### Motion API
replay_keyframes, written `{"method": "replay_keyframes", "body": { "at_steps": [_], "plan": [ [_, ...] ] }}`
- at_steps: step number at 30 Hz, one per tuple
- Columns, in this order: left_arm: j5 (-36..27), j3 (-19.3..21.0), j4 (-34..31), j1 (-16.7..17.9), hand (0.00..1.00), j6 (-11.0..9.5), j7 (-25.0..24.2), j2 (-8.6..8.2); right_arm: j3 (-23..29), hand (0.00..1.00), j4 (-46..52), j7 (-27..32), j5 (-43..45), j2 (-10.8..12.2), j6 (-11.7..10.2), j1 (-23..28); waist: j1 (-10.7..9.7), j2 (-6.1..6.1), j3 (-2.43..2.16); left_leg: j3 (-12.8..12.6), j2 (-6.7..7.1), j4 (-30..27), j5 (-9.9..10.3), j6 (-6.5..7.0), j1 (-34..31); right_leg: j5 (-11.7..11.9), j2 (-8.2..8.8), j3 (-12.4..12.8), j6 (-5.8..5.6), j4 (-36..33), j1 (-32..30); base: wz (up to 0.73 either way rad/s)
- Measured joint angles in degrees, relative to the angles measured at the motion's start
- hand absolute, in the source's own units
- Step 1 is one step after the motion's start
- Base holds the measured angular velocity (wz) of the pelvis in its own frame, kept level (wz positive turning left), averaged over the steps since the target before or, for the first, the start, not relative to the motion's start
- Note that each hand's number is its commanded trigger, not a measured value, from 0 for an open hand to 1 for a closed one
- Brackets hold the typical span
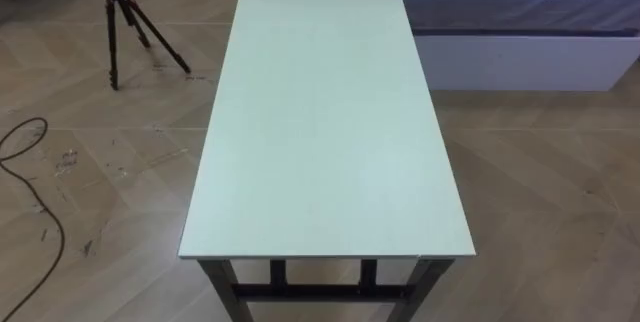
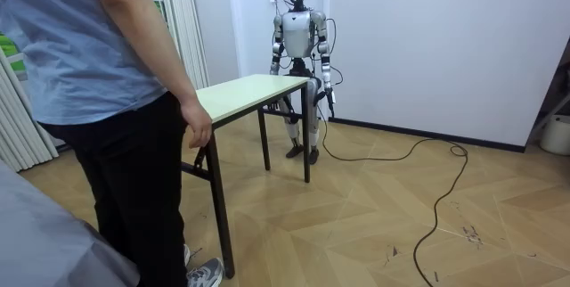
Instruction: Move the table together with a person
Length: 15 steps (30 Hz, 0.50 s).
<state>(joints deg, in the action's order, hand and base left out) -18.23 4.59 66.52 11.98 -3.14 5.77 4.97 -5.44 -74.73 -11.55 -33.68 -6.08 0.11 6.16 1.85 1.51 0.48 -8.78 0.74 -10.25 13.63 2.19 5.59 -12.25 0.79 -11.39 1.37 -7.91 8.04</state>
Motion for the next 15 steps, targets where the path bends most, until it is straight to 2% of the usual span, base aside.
{"method": "replay_keyframes", "body": {
  "at_steps": [4, 6, 12, 13, 15],
  "plan": [
    [-0.03, 0.25, -0.05, -0.01, 0.00, 0.02, 0.00, 0.00, -0.01, 0.00, -0.62, -0.08, -0.01, 0.03, 0.00, -0.37, -0.04, 0.08, -0.14, 0.04, -0.02, 0.00, 0.00, 0.00, 0.00, 0.01, -0.01, -0.21, 0.00, -0.01, 0.23, 0.00],
    [0.18, 0.24, -0.11, -0.02, 0.00, 0.05, 0.00, -0.01, -0.07, 0.00, -0.72, -0.16, 0.04, 0.03, 0.01, -0.42, 0.00, 0.13, -0.07, 0.17, 0.00, 0.02, 0.00, 0.00, -0.05, 0.01, -0.01, -0.35, 0.00, 0.01, 0.44, 0.04],
    [0.40, 0.11, -0.18, -0.19, 0.00, 0.17, 0.02, 0.02, -0.08, 0.00, -0.71, -0.34, 0.03, 0.02, 0.03, -0.46, -0.15, -0.31, 0.08, 0.61, 0.04, -0.02, 0.00, 0.00, -0.06, 0.01, 0.02, -0.59, 0.00, 0.06, 0.61, 0.04],
    [0.39, -0.01, -0.16, -0.33, 0.00, 0.25, 0.02, 0.09, -0.07, 0.00, -0.76, -0.49, -0.05, 0.02, 0.11, -0.54, -0.16, -0.77, -0.11, 0.74, 0.04, -0.04, 0.00, 0.00, -0.10, 0.01, 0.02, -0.65, 0.00, 0.04, 0.66, 0.06],
    [0.39, -0.29, -0.11, -0.47, 0.00, 0.33, 0.01, 0.21, -0.05, 0.00, -0.81, -0.76, -0.07, 0.00, 0.39, -0.63, -0.14, -0.69, -0.07, 0.95, 0.04, -0.04, 0.00, 0.00, -0.13, 0.01, 0.04, -1.10, 0.00, 0.00, 0.70, 0.06]
  ]
}}
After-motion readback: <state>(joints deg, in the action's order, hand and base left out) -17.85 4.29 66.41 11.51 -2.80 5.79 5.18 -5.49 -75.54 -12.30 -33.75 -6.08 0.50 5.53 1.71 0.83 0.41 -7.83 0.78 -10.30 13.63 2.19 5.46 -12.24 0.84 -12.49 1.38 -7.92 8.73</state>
